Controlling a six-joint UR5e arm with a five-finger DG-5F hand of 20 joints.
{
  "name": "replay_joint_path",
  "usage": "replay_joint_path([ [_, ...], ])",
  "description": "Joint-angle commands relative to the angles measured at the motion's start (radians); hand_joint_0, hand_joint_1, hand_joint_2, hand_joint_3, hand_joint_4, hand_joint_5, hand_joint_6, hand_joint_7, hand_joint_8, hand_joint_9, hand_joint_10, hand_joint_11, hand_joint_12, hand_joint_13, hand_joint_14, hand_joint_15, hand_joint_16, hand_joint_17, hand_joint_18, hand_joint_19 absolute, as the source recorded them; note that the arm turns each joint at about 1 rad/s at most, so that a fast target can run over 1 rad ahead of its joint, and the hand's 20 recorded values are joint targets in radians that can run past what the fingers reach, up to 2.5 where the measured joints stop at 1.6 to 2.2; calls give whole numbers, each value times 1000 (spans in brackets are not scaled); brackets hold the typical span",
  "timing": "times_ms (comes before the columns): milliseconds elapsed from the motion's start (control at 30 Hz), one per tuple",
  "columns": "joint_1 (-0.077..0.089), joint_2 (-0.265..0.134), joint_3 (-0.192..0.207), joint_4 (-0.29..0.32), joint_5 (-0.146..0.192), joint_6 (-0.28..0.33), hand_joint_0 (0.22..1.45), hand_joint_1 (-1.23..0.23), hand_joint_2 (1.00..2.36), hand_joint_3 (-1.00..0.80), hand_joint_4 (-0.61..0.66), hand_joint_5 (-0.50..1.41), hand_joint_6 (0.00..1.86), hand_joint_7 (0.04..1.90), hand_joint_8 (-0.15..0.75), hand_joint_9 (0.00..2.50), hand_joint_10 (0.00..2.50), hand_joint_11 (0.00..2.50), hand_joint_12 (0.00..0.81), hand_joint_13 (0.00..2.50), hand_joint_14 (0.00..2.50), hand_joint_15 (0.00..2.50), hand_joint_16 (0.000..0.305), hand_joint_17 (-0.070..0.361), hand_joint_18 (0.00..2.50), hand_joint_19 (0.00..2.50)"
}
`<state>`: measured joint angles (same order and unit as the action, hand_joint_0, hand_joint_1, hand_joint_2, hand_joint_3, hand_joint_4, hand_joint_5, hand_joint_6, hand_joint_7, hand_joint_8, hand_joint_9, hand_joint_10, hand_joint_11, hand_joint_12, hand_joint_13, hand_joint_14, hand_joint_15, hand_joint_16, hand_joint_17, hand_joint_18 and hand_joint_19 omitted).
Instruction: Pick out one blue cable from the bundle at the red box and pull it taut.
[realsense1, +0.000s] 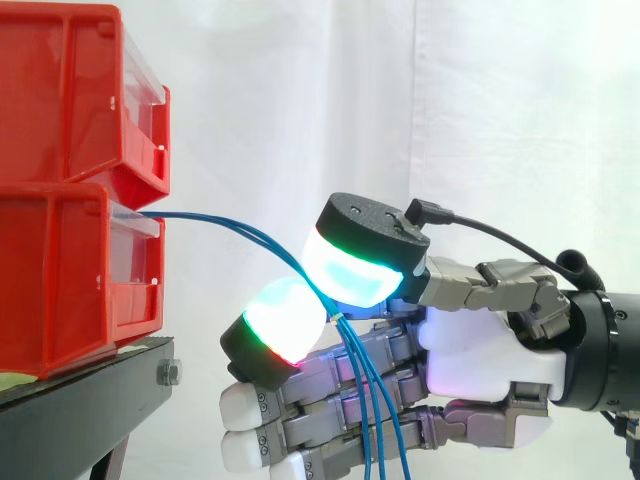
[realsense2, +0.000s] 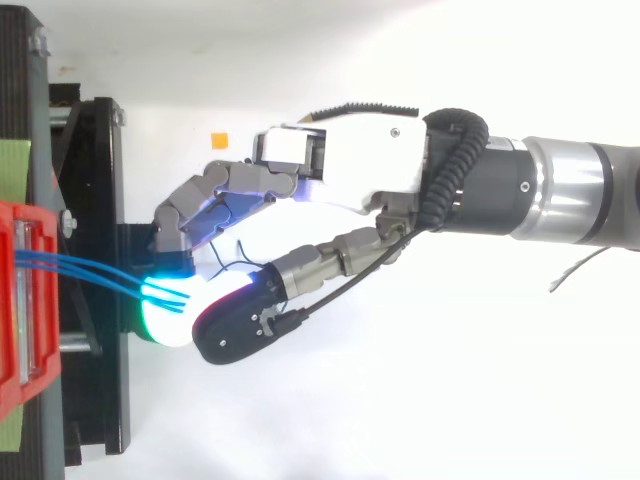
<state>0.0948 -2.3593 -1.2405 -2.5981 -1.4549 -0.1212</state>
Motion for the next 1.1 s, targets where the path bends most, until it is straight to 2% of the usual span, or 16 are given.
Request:
replay_joint_path([
  [0,-4,9,19,-80,-5,-1,610,-668,1021,-271,67,-211,905,879,252,677,12,335,316,574,9,206,45,102,469,388],
  [133,-4,32,19,-111,-9,-8,611,-667,1020,-274,66,-211,905,876,249,673,12,334,314,575,8,210,45,102,468,395],
  [200,-6,58,19,-145,-10,-26,611,-667,1020,-276,66,-211,905,875,249,675,12,335,314,574,10,213,45,102,469,396],
  [367,-9,80,19,-215,-19,-43,612,-666,1020,-281,69,-211,905,874,250,673,12,334,315,575,8,206,45,102,471,396],
  [500,-9,84,19,-246,-25,-43,615,-670,1019,-287,68,-211,905,867,250,675,12,334,317,577,10,210,45,102,478,393],
  [867,-4,117,22,-252,-21,-46,627,-711,1016,-327,61,-211,904,864,252,682,14,330,315,589,8,205,46,103,509,379],
  [1067,-6,120,35,-263,-18,-47,632,-729,1015,-350,63,-210,904,873,250,689,12,344,317,595,8,203,46,105,523,379],
])
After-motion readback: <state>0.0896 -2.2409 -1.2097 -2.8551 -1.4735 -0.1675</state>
